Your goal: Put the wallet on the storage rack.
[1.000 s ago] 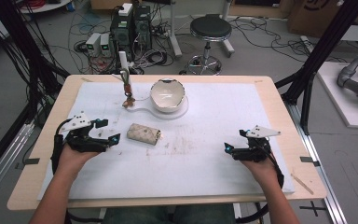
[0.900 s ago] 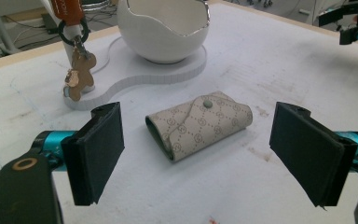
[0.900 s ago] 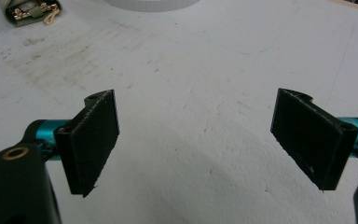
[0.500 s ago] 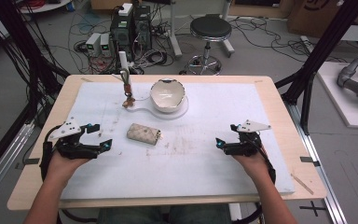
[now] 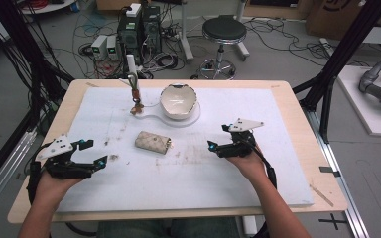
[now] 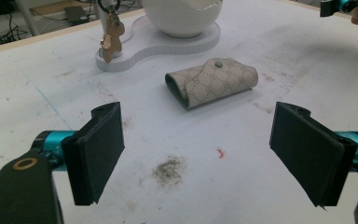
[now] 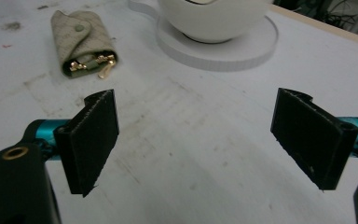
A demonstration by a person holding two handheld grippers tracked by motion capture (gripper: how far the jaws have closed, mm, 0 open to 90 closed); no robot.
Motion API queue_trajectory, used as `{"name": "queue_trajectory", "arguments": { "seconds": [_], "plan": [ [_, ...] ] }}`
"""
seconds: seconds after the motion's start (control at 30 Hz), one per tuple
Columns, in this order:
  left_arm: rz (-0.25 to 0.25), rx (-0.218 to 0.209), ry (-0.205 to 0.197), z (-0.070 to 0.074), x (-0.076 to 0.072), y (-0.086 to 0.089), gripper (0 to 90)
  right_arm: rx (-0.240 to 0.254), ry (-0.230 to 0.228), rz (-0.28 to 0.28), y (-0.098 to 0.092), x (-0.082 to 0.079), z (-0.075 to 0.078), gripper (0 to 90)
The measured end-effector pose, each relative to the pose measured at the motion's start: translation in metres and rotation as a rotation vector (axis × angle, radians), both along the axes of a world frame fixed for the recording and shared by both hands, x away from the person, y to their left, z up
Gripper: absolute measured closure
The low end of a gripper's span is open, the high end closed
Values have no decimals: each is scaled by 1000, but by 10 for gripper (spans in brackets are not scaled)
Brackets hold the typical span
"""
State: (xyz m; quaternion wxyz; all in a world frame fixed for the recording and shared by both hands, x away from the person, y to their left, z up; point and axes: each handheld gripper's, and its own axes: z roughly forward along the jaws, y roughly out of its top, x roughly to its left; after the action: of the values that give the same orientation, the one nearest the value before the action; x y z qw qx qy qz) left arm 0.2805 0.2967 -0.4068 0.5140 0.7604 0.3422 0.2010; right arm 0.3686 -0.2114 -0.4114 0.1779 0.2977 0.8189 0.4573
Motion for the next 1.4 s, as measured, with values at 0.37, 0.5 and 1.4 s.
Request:
{"name": "queue_trajectory", "arguments": {
  "seconds": [0.37, 0.5, 1.4],
  "plan": [
    [37, -18, -2, 1, -9, 13, 176, -38, 12, 147, 63, 11, 6, 153],
    [38, -19, -1, 0, -9, 14, 176, -49, 24, 189, 86, 14, 4, 153],
    [34, -27, 6, -4, -8, 15, 176, -127, 119, 286, 161, 39, -32, 153]
  ]
}}
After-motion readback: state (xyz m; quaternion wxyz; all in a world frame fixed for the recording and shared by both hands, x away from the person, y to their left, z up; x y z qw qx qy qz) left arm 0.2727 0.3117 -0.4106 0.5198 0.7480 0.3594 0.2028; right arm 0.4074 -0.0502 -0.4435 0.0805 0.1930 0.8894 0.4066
